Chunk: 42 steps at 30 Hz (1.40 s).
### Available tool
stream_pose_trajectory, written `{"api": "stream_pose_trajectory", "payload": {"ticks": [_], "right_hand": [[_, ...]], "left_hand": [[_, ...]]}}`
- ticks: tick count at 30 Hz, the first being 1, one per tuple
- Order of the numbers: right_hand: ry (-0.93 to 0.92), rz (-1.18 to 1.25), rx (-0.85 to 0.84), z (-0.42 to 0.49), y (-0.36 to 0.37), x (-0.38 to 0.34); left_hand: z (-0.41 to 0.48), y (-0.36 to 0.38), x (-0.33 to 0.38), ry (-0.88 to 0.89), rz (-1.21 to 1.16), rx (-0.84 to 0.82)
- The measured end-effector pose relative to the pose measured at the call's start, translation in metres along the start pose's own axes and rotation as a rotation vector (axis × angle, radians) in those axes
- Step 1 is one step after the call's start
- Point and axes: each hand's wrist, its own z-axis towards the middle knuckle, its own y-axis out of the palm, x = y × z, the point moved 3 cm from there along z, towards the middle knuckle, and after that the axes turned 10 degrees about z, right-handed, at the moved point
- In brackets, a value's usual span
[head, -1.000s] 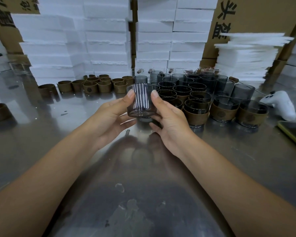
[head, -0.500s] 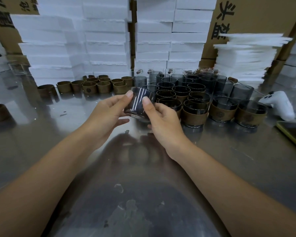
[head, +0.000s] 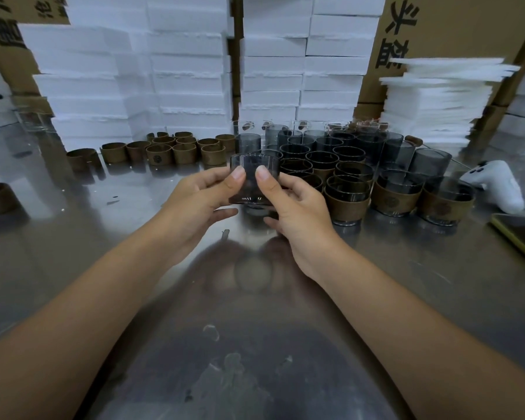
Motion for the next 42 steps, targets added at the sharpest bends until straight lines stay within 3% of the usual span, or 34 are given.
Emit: {"api": "stream_pose_trajectory", "payload": {"ticks": [6, 14, 21, 27, 31, 42], "right_hand": [[0.155, 0.139, -0.036, 0.0024, -0.0034, -0.0017], [0.114, 0.099, -0.114, 0.002, 0.0018, 0.001], [0.076, 0.004, -0.035, 0.0013, 0.0001, 0.0001], [0.019, -0.012, -0.068, -0.0019, 0.0031, -0.0005], [0.027, -0.017, -0.128, -0.0014, 0.0035, 0.0007], [0.156, 0.217, -0.157, 0.0036, 0.0003, -0.0008]], "left_hand": [[0.0023, -0.0027, 0.0001, -0.019, -0.097, -0.08], [0.0027, -0.0016, 0.0002, -0.007, -0.138, -0.154], [0.0046, -0.0074, -0.0037, -0.007, 0.01, 0.073], [0.0006, 0.0008, 0.001, 0.024, -0.013, -0.061], [-0.0012, 0.0013, 0.0021, 0.052, -0.027, -0.06], [0.0008, -0.0027, 0.0027, 0.016, -0.159, -0.16]]}}
